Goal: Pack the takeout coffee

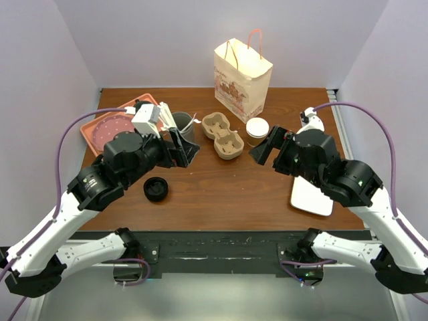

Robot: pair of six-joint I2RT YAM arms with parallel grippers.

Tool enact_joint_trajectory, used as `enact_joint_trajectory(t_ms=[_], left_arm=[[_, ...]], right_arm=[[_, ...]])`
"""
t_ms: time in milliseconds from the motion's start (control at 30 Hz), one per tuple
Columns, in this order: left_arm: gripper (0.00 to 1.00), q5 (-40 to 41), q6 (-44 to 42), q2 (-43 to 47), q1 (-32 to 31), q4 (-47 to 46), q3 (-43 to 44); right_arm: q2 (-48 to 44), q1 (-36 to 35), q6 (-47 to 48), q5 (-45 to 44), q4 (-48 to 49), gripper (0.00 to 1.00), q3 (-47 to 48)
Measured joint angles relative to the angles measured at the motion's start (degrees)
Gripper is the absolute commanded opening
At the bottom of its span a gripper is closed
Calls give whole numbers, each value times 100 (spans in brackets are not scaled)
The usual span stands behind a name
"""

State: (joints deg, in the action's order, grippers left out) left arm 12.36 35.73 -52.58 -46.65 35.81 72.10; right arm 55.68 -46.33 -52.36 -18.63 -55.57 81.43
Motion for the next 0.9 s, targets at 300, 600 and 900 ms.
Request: enact_joint_trajectory(t_ms=[300, 600, 900], left_arm=[[100, 111, 0, 52, 0, 2, 0], [99, 208, 2, 59, 0, 125, 0], [98, 286, 70, 203, 0, 304, 2]], right_arm=[[-190, 0, -81, -479, 72, 89, -330], [1241, 625, 704, -1725, -61, 58, 79], [2297, 2857, 1810, -343, 726, 38, 221]])
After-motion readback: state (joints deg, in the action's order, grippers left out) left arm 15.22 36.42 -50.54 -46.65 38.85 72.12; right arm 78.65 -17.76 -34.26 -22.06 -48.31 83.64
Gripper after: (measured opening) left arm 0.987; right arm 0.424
